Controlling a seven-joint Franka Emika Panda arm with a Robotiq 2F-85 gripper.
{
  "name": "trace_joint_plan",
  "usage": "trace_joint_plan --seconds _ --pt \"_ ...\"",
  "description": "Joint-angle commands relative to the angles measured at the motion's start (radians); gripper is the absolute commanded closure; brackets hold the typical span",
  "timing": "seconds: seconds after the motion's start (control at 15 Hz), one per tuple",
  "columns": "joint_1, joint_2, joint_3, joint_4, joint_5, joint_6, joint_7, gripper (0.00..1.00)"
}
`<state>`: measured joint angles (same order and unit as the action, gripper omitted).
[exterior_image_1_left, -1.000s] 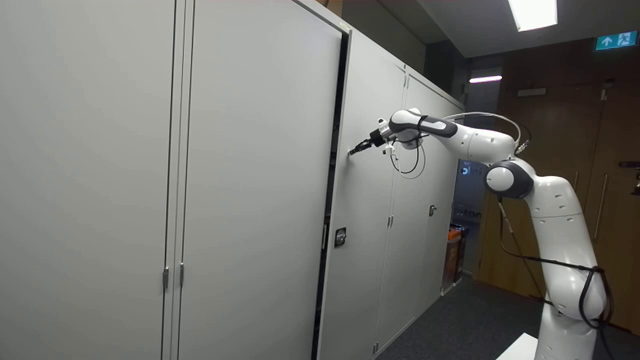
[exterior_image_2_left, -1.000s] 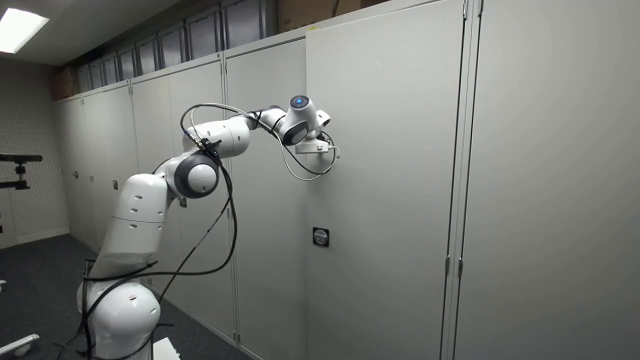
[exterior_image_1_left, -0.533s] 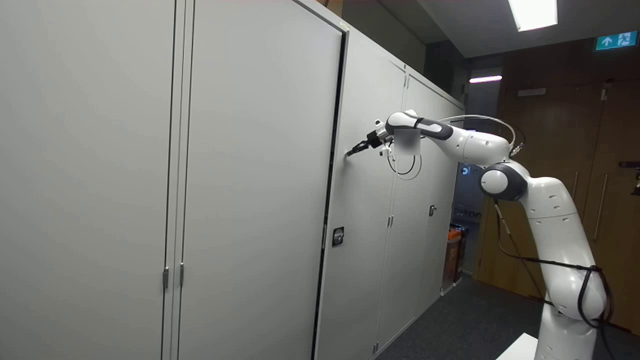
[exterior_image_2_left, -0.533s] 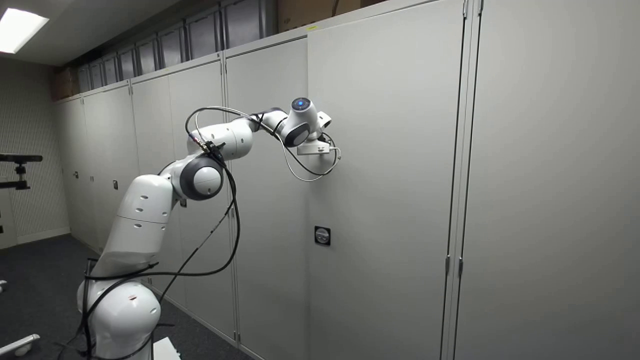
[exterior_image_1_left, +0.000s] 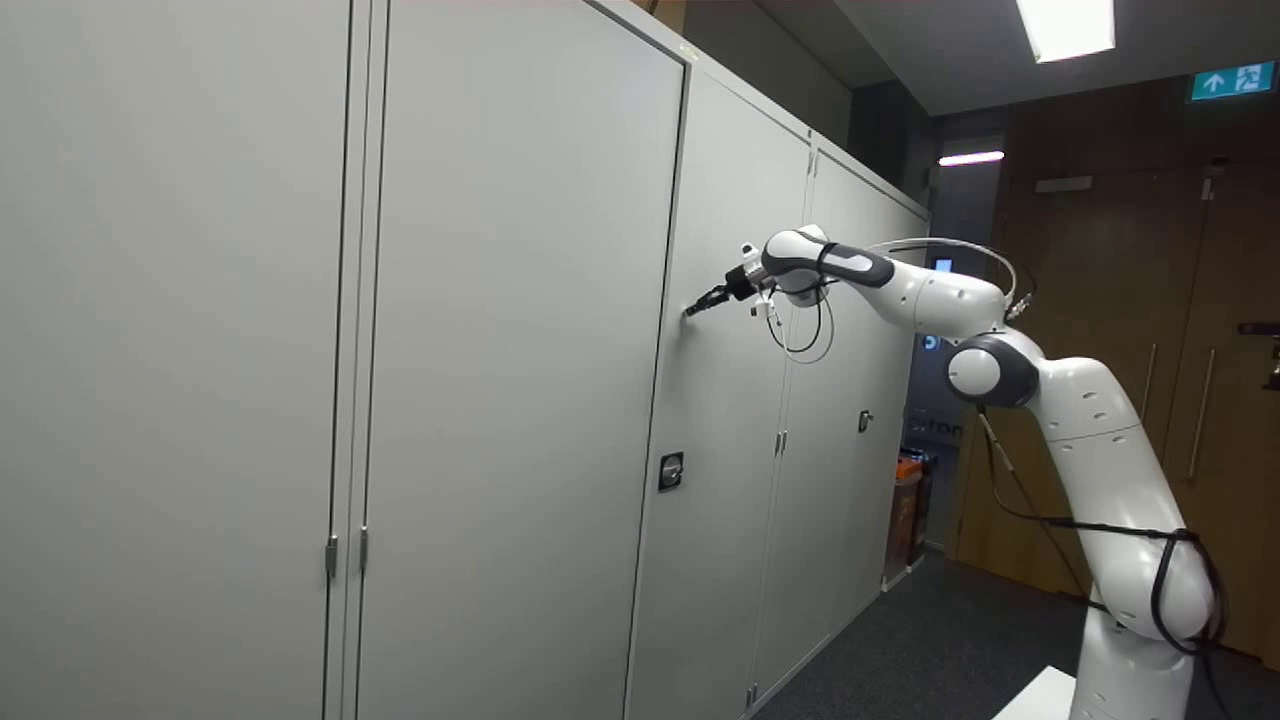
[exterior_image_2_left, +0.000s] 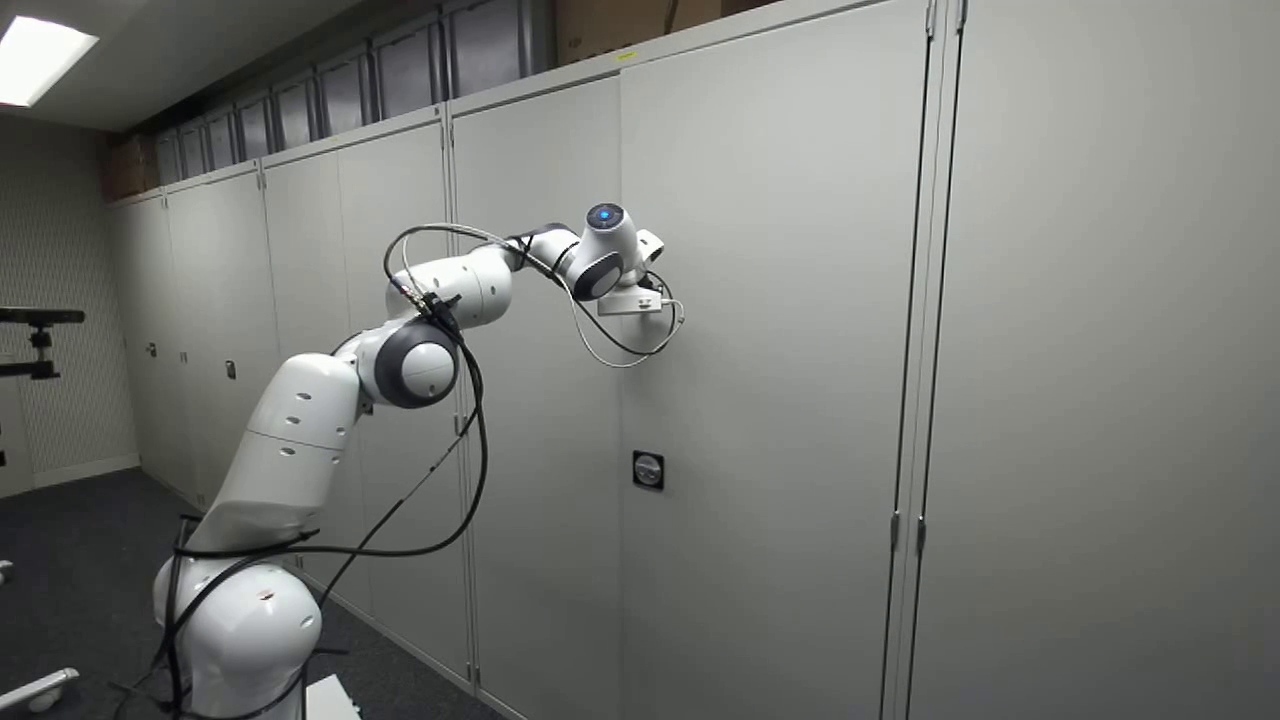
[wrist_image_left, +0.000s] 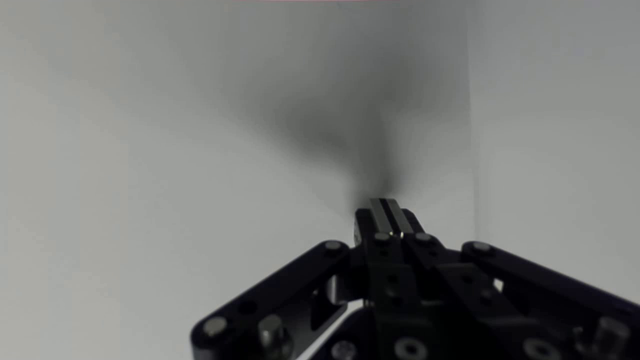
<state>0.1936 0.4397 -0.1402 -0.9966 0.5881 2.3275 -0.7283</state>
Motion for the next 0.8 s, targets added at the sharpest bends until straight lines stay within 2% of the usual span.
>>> trace_joint_plan --seconds 0.0,0.73 --pt "0.0 0.058 0.003 0.081 -0.005 0.032 -0.024 1.0" --pt "-0.003 0.103 0.003 0.136 -0.012 0.012 -0.022 1.0"
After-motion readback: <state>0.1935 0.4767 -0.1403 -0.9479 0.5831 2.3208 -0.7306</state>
